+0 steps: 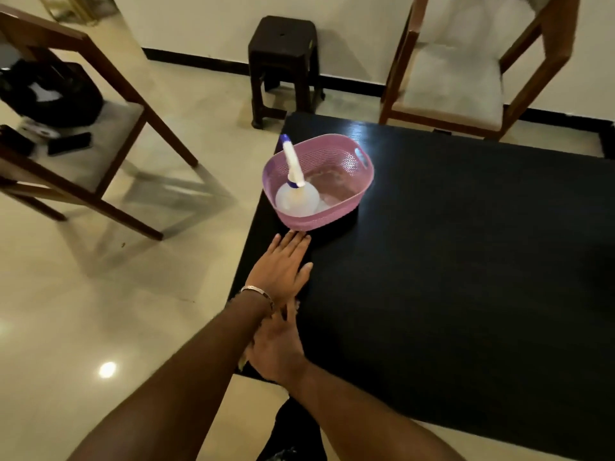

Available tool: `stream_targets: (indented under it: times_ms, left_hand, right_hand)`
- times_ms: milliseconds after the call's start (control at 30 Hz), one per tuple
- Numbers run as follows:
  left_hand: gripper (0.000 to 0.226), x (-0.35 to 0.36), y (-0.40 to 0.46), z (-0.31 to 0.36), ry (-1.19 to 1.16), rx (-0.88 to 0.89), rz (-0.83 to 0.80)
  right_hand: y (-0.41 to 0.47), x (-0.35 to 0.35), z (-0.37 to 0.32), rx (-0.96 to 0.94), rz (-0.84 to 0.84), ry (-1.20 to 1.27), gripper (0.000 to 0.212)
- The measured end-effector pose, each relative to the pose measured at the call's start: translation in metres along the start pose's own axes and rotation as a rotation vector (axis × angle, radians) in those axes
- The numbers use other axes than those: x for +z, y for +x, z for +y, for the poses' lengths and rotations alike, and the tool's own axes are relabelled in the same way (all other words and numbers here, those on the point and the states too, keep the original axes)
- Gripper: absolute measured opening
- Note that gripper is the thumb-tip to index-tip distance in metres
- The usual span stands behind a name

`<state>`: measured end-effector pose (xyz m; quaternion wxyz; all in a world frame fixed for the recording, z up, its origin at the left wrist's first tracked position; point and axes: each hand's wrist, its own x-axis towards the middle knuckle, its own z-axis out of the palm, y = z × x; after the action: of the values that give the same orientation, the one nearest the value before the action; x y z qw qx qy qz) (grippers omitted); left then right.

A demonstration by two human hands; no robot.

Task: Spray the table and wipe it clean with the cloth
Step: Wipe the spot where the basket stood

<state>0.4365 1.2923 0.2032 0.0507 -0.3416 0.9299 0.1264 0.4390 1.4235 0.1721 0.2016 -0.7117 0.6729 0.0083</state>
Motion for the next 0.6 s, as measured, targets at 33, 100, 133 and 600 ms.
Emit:
stream_targets:
  times_ms: [33,100,133,600]
  left_hand:
    - [0.062,0.0,-0.003,-0.004,0.004,0.022,-0.012]
    - [0.062,0.004,-0.008,-0.008,-0.01,0.02,-0.04]
    - [0.062,0.007,-0.009,-0.008,-0.021,0.007,-0.053]
    - [0.062,0.021,-0.005,0.042,-0.177,-0.023,-0.065]
  right_hand:
    - [0.0,0.006,-0.009,-0.048,0.014,-0.036,0.048]
    - [-0.004,0.012,-0.003,-0.146,0.051,-0.04,0.044]
    - [-0.008,0.013,0.007,-0.2,0.048,-0.028,0.046]
    - [-0.142,-0.035,0.227,0.998,0.037,0.182,0.069]
